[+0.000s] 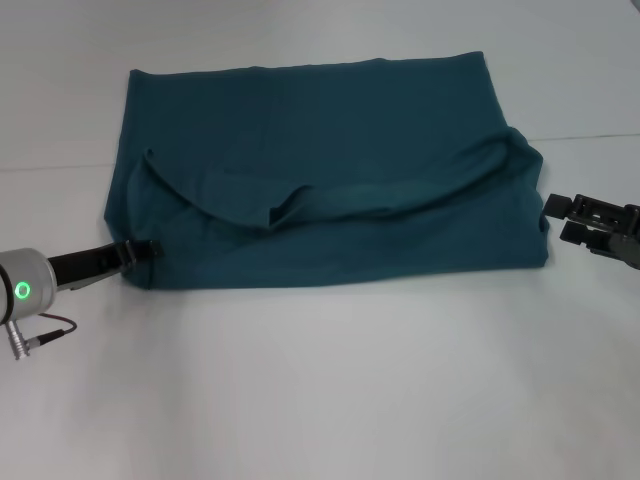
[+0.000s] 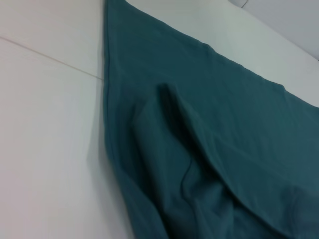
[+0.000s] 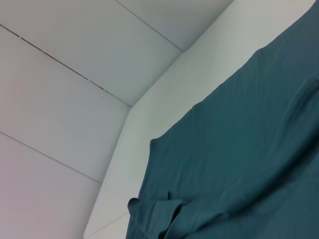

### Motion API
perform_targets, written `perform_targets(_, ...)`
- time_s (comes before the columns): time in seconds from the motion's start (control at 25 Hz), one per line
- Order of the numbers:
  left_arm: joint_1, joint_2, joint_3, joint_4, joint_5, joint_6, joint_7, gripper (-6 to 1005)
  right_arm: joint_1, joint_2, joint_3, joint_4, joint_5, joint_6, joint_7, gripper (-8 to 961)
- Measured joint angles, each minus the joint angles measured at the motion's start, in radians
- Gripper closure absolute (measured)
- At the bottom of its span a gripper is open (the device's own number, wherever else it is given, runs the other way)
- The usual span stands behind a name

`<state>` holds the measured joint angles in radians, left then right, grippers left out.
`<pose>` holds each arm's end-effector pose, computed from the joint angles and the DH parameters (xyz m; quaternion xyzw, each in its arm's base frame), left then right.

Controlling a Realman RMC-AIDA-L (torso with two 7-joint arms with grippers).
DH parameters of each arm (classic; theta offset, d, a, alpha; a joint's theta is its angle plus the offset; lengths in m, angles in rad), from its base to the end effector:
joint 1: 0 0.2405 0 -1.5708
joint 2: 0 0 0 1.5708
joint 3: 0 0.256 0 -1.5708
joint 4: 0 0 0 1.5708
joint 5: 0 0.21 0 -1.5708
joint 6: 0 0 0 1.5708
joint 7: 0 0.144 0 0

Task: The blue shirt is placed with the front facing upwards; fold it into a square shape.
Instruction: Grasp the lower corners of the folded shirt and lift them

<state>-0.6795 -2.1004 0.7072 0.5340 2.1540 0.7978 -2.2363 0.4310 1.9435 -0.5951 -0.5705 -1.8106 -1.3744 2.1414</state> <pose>-0.2957 0.4141 -0.0151 -0.7130 -0.5970 -0.1930 0.3130 0.3326 0.3399 0.0735 -0.6886 0.6019 0.3574 0.1892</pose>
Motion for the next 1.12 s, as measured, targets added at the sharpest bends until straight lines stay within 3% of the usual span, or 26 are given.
perform_targets(0.32,0.0,0.001,-0.006,0.0,0.013,0.015,-0.009,655,0.0,0.0,0.0,0.0,-0.002,-0.008,0.0,115)
perform_targets(0.44,0.0,0.013,-0.024,0.001,0.011,0.055,-0.044,753,0.0,0.0,0.0,0.0,-0.004,-0.009,0.0,116)
perform_targets(0.72,-0.006,0.054,-0.174,-0.008,0.01,0.196,-0.078,996,-0.004,-0.003,-0.002,0.0,-0.006,-0.009,0.0,124)
perform_targets(0.96,-0.001,0.071,-0.24,-0.008,0.014,0.266,-0.091,995,-0.005,-0.013,-0.009,0.0,-0.011,-0.007,0.0,132)
perform_targets(1.12,-0.001,0.073,-0.236,-0.01,0.021,0.257,-0.091,995,0.016,-0.038,-0.009,-0.005,-0.084,0.018,0.026,137)
